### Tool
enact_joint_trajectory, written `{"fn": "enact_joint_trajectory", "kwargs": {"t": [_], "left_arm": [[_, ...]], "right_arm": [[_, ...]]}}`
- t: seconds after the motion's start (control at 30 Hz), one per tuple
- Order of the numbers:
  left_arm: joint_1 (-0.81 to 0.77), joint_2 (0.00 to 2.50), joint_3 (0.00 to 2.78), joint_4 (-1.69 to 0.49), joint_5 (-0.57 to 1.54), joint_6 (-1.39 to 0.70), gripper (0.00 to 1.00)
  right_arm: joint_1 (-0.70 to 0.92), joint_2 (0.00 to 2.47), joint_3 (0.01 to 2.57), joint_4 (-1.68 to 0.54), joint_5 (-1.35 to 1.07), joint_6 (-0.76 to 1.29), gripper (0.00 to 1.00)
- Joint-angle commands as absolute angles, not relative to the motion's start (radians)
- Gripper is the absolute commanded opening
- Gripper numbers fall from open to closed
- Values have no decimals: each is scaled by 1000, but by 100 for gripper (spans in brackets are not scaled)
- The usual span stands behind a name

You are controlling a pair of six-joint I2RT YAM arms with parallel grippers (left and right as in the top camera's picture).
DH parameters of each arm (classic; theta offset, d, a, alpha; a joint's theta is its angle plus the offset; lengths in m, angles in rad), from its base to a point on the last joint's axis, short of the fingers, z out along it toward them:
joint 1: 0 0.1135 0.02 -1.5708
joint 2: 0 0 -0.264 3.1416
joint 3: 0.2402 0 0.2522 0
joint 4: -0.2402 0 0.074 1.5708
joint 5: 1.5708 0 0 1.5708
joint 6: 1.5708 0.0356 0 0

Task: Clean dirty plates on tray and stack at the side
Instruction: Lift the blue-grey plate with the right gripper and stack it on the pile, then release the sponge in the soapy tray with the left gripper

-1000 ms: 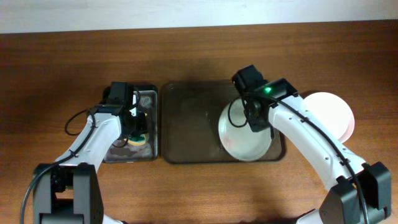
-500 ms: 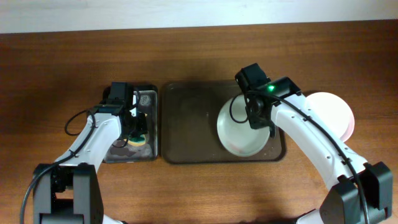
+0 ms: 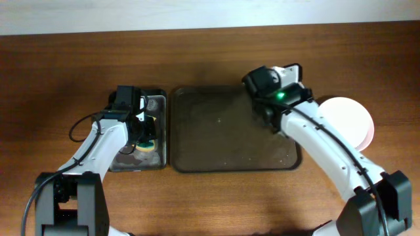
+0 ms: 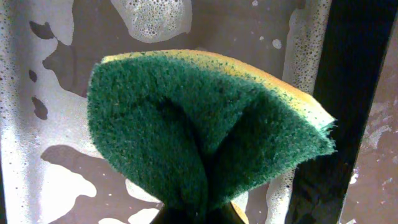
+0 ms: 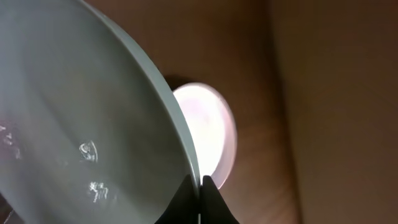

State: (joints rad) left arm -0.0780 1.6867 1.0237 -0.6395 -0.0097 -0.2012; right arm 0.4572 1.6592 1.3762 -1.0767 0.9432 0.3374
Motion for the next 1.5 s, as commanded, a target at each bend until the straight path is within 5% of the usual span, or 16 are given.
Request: {"fn": "enact_joint_trajectory", "kwargs": {"t": [0.0, 0.2, 0.33, 0.6, 0.87, 0.9, 0.97, 1.07, 1.13, 1.37, 1.4, 1.47], "left_arm": [[-76, 1676, 1019, -619, 5, -185, 0], [-76, 1676, 1019, -617, 5, -185, 0], [-75, 1676, 1019, -619, 5, -184, 0], [-76, 1681, 1018, -562, 16, -114, 0], [-75, 1708, 1018, -557, 16, -114, 0], [-76, 1708, 1018, -557, 15, -114, 0], [-76, 1708, 1018, -553, 16, -114, 1], [-76, 1708, 1018, -553, 16, -114, 49], [-75, 1708, 1018, -552, 15, -115, 68], [-75, 1613, 1123, -647, 16, -171, 82], [-75, 1595, 1128, -715, 15, -190, 95], [-75, 1568, 1128, -824, 13, -296, 98]], "right_arm": [[554, 1639, 1386, -1054, 1179, 357, 4], [627, 1639, 1386, -1031, 1302, 357, 4], [552, 1639, 1386, -1001, 999, 411, 4], [-101, 1639, 1386, -1028, 188, 464, 4], [-487, 1647, 1311, -1007, 134, 461, 4], [-498, 1650, 1308, -1003, 134, 461, 5], [-496, 1660, 1307, -993, 132, 461, 30], [-496, 1676, 1307, -971, -24, 394, 52], [-496, 1687, 1307, -968, -178, 296, 62], [-222, 1690, 1307, -1005, -328, 10, 92], [-141, 1690, 1307, -1040, -276, 4, 99], [-71, 1689, 1307, -1088, -209, 4, 99]]}}
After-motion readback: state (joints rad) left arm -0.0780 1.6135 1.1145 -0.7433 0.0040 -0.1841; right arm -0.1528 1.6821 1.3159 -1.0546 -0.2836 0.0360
